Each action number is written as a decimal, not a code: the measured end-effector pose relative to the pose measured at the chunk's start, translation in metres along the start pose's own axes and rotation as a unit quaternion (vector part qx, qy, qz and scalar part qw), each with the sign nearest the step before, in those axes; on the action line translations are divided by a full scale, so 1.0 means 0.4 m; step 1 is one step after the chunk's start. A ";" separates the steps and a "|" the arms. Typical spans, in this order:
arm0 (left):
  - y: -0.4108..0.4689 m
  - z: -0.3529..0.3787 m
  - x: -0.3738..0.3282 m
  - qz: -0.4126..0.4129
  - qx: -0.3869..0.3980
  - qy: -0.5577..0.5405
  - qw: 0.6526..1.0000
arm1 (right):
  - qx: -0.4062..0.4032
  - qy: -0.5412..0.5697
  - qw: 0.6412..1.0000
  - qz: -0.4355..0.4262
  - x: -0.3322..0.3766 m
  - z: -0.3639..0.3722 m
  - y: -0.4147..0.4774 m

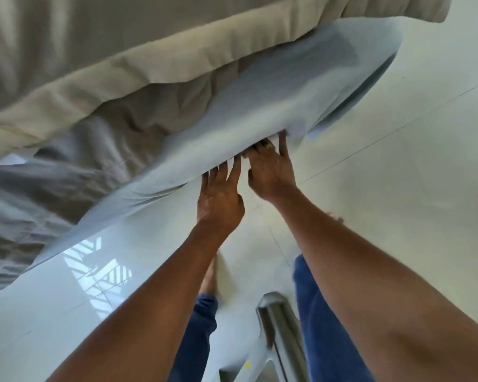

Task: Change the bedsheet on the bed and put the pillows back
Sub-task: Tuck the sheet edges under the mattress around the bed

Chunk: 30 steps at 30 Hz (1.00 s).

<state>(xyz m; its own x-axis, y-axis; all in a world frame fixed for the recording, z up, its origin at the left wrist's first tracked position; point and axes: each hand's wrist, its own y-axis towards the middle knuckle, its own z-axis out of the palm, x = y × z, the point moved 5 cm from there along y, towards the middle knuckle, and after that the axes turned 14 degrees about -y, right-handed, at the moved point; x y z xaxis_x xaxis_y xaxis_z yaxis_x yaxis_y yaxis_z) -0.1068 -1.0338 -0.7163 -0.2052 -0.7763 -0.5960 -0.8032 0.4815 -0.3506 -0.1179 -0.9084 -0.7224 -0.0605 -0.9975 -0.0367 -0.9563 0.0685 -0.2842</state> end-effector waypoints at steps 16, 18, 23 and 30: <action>0.109 0.098 -0.126 -0.022 -0.050 0.029 0.998 | -0.009 0.117 0.991 -0.066 -0.203 0.001 -0.236; 0.176 0.118 -0.153 -0.070 -0.047 0.046 0.995 | -0.021 0.110 0.990 -0.085 -0.240 -0.006 -0.197; 0.184 0.139 -0.202 -0.114 -0.124 0.016 0.986 | -0.060 0.032 0.985 -0.160 -0.276 -0.004 -0.025; -0.020 0.213 -0.268 -0.070 -0.180 -0.072 0.978 | -0.023 -0.008 0.982 -0.187 -0.288 0.061 -0.064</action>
<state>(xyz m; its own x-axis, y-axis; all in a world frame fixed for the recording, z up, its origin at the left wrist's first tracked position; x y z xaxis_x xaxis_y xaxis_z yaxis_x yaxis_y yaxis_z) -0.0308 -0.9199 -0.7112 -0.0194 -0.7457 -0.6660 -0.9682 0.1802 -0.1735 -0.0795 -0.7949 -0.7344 0.3014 -0.9524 0.0461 -0.9230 -0.3036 -0.2363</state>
